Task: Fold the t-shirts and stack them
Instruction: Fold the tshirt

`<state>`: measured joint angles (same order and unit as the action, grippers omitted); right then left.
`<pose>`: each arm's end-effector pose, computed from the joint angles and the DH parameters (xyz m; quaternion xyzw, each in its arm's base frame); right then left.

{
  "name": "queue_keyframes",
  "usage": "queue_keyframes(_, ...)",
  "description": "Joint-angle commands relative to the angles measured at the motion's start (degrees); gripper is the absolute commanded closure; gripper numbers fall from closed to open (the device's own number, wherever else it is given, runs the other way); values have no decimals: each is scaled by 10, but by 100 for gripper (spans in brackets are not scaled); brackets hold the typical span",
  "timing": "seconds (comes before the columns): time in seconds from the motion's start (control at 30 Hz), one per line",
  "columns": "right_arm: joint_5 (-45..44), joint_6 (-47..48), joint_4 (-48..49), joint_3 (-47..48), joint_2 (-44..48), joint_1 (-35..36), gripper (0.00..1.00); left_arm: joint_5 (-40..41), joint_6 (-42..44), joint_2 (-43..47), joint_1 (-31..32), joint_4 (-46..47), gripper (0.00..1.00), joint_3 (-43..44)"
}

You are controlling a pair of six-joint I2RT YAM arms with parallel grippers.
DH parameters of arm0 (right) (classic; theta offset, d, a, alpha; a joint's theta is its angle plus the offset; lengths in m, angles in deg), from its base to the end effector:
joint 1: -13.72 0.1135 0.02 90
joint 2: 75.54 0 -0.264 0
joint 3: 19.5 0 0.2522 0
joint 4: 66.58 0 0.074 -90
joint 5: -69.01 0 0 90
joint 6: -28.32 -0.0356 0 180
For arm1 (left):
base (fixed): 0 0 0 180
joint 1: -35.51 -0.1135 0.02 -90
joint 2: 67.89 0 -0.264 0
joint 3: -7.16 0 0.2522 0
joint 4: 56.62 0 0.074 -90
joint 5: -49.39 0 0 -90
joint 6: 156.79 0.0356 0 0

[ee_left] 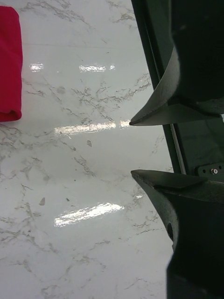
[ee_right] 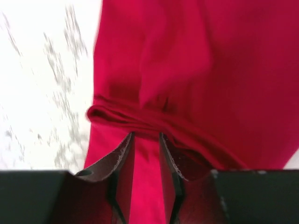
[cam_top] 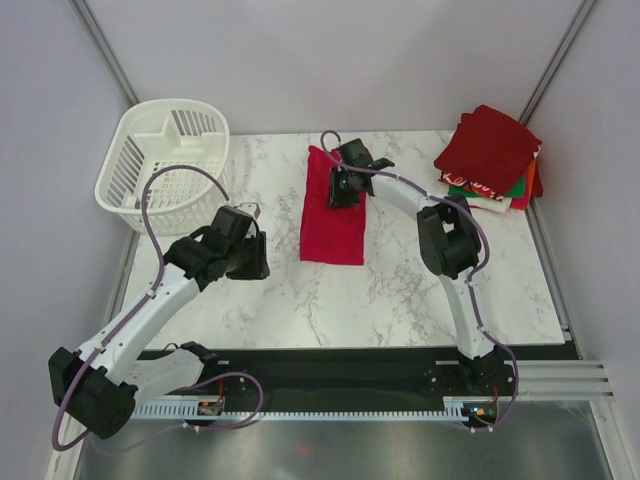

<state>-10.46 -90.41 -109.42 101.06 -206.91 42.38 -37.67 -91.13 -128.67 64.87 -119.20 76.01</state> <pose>0.4416 0.2488 0.1765 -0.0280 0.9461 0.2256 0.2306 0.1791 -0.0986 0.2901 0.0339 0.9515 -0.1158 0.2829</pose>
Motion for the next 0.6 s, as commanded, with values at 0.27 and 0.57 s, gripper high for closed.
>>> queue_keyframes(0.27, -56, 96, -42, 147, 46, -17, 43, -1, -62, -47, 1, 31, 52, 19)
queue_keyframes(0.57, 40, 47, 71, -308, 307, -36, 18, -72, -77, -162, 2, 199, 22, 15)
